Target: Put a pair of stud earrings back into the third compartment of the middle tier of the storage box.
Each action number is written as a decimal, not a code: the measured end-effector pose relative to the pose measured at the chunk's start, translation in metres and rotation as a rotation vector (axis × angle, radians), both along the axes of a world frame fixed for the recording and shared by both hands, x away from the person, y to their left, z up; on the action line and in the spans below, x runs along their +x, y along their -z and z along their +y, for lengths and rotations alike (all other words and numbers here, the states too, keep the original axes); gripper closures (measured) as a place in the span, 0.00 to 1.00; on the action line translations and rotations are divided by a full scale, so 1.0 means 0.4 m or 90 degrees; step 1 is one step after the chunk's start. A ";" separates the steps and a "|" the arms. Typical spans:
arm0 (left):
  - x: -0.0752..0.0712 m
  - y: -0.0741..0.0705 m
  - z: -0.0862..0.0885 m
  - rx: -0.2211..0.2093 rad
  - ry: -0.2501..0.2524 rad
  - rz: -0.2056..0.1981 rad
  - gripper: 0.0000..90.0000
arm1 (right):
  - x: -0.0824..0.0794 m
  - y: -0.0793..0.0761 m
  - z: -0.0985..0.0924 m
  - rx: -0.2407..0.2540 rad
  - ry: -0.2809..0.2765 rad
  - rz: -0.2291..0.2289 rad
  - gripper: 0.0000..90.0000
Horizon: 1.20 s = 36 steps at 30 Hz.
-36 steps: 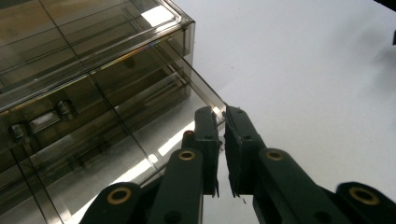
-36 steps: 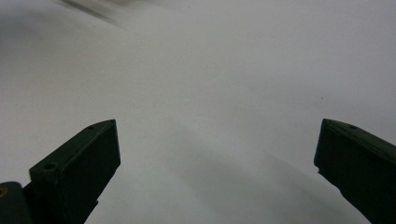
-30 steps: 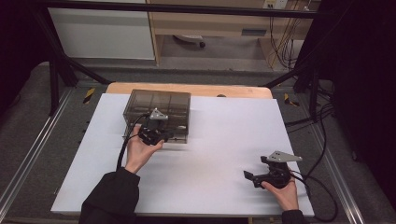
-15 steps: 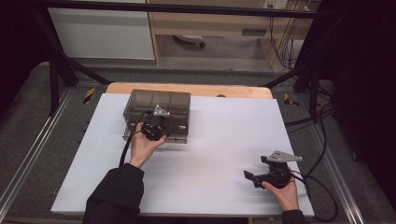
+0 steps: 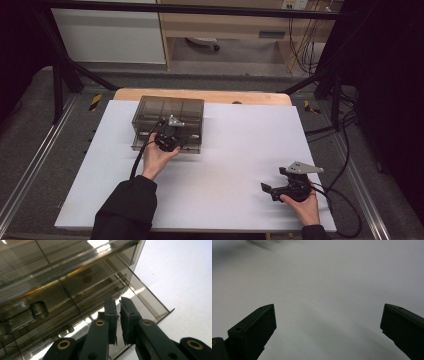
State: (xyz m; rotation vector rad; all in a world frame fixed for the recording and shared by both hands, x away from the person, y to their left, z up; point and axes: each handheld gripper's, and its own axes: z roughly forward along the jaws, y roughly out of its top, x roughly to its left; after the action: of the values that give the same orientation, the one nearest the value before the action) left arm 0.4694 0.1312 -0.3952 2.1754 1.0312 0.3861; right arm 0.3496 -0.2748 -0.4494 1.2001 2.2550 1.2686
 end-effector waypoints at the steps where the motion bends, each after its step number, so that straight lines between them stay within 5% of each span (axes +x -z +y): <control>1: 0.000 0.002 -0.001 -0.001 0.001 0.004 0.92 | 0.000 0.000 0.000 0.002 0.000 0.001 0.01; 13: -0.001 0.008 -0.003 -0.002 0.007 0.000 0.90 | 0.000 0.000 0.000 0.000 0.000 0.000 0.01; 32: -0.068 -0.052 0.022 -0.033 0.037 -0.041 0.52 | 0.000 0.000 -0.001 0.001 0.001 -0.001 0.01; 36: -0.088 -0.054 0.026 -0.022 0.043 -0.054 0.44 | -0.001 -0.001 -0.001 0.001 0.001 0.000 0.01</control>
State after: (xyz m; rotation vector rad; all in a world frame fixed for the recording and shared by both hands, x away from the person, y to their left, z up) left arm 0.4342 0.1416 -0.3735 2.1376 0.9091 0.4228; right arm 0.3493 -0.2752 -0.4492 1.2019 2.2523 1.2706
